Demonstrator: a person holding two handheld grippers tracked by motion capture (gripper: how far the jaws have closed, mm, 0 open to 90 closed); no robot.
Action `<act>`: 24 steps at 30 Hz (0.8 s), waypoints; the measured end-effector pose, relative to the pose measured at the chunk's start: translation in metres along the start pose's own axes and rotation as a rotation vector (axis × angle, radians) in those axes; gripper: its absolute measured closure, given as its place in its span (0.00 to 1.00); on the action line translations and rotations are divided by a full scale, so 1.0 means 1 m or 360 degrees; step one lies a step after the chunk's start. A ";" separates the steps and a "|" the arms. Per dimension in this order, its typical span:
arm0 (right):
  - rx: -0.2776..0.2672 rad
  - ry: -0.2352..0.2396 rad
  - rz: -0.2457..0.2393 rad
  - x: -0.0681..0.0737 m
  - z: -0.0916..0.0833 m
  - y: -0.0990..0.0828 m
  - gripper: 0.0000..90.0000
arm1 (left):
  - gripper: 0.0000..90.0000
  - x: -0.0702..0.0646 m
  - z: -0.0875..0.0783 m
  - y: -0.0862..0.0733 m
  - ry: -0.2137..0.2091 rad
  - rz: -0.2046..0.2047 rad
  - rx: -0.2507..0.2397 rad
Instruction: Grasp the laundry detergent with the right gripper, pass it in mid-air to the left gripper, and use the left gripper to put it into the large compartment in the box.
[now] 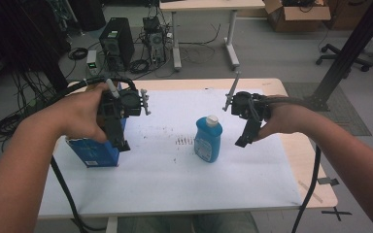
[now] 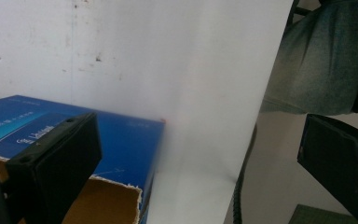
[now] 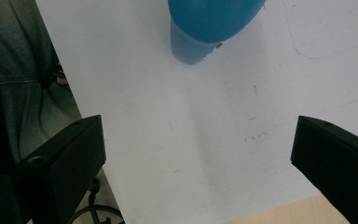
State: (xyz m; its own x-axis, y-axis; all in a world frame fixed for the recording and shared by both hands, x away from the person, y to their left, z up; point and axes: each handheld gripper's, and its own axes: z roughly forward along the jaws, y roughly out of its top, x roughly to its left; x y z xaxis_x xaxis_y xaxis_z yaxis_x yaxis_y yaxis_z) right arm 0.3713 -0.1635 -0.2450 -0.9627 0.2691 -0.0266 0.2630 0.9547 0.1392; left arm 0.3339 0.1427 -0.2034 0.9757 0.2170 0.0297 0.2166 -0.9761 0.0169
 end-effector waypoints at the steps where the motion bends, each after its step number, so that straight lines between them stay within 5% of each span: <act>1: 0.0002 0.0000 0.0000 0.000 0.000 0.000 0.03 | 0.00 0.000 0.000 0.000 0.0001 0.0000 0.0001; 24: -0.0001 0.0005 0.0016 0.004 0.009 -0.005 0.03 | 0.00 -0.005 0.004 0.004 -0.0003 0.0017 0.0005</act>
State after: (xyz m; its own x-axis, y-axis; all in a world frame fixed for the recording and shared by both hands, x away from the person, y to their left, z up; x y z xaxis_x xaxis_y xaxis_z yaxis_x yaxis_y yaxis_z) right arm 0.3671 -0.1662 -0.2549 -0.9602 0.2785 -0.0218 0.2729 0.9517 0.1403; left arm 0.3297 0.1380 -0.2079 0.9781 0.2064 0.0277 0.2061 -0.9784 0.0134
